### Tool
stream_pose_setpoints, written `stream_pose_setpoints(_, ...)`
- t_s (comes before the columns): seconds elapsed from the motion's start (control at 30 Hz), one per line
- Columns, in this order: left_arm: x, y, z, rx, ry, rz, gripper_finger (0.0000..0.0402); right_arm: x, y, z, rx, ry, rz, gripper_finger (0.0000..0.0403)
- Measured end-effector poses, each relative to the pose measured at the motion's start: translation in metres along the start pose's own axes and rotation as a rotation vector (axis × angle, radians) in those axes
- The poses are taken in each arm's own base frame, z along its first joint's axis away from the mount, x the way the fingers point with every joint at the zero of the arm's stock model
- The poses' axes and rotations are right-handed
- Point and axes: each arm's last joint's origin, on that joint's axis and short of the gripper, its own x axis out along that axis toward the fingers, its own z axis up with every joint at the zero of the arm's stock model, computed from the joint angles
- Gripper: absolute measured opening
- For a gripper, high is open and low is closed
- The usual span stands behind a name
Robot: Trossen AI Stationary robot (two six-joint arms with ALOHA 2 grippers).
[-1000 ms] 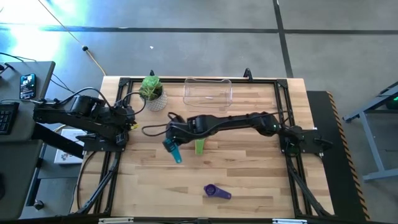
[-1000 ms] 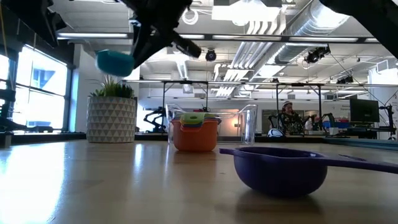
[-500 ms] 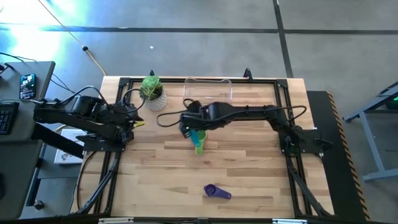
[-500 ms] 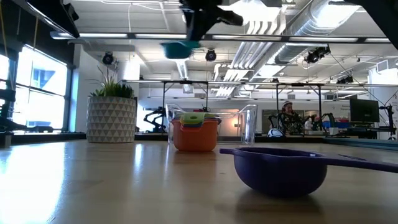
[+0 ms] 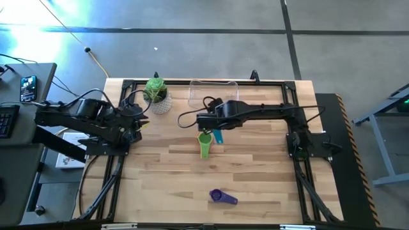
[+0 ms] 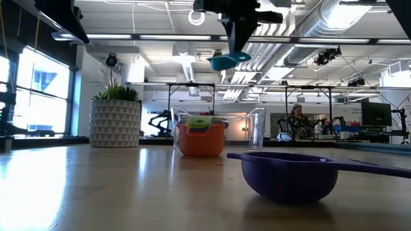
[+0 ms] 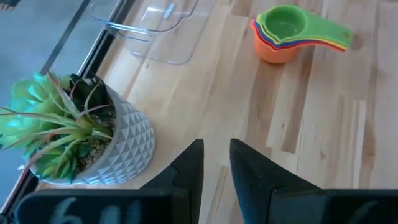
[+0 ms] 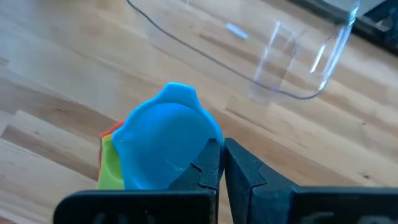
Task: Nest measuring cups in basket
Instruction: Stack the blue measuring cup on top of the green measuring cup
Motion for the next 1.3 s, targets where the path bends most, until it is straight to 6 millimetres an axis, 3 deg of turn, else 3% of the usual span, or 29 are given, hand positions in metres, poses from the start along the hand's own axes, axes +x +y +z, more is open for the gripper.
stream_pose_setpoints(0.17, 0.001, 0.0, 0.001, 0.002, 0.003, 0.005, 0.007, 0.014, -0.004, -0.012, 0.088, 0.043, 0.046, 0.0)
stream_pose_setpoints(0.83, 0.001, 0.0, 0.001, 0.038, 0.003, 0.008, 0.007, 0.087, 0.018, -0.054, 0.349, 0.117, 0.264, 0.0)
stream_pose_setpoints(1.3, 0.001, 0.0, 0.001, 0.055, 0.003, 0.008, 0.007, 0.093, 0.016, -0.056, 0.376, 0.119, 0.249, 0.0)
